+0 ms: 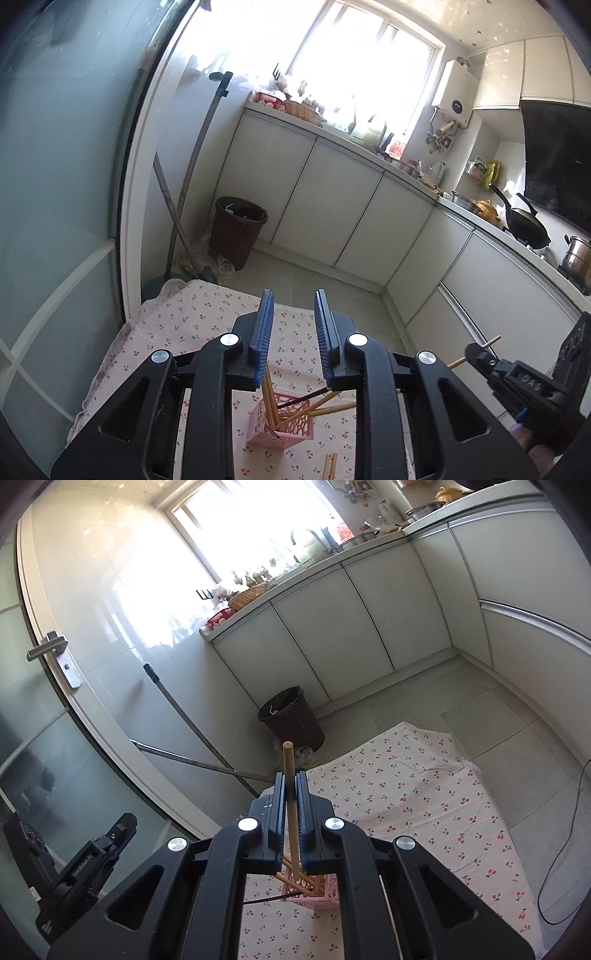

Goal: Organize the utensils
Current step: 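Lower the chopsticks into the pink basket and open both grippers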

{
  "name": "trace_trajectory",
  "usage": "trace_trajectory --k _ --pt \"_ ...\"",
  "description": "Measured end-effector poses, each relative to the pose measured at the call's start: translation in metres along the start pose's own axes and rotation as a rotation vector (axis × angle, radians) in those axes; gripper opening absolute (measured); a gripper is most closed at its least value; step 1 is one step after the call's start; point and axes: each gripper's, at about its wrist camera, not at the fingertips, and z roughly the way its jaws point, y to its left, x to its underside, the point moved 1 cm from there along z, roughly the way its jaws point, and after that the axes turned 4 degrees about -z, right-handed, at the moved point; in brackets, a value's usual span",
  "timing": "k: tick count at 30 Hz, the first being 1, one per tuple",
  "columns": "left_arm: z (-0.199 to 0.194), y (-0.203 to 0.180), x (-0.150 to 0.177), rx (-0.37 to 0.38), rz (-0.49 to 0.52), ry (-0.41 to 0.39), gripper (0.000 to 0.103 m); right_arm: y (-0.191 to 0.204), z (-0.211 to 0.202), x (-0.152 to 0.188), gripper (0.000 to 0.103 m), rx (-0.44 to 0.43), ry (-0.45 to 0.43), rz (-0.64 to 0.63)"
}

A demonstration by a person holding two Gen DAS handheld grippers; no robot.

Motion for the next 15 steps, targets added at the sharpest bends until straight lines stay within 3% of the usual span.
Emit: trace_trajectory --k 7,15 --pt "-0.005 -0.012 0.012 0.004 0.064 0.000 0.029 0.006 0.033 0.028 0.013 -0.017 0.064 -0.024" --pt "-0.025 -0.036 0.032 -0.028 0.189 -0.050 0.037 0.016 -0.007 0.033 0.013 0.051 0.001 -0.142"
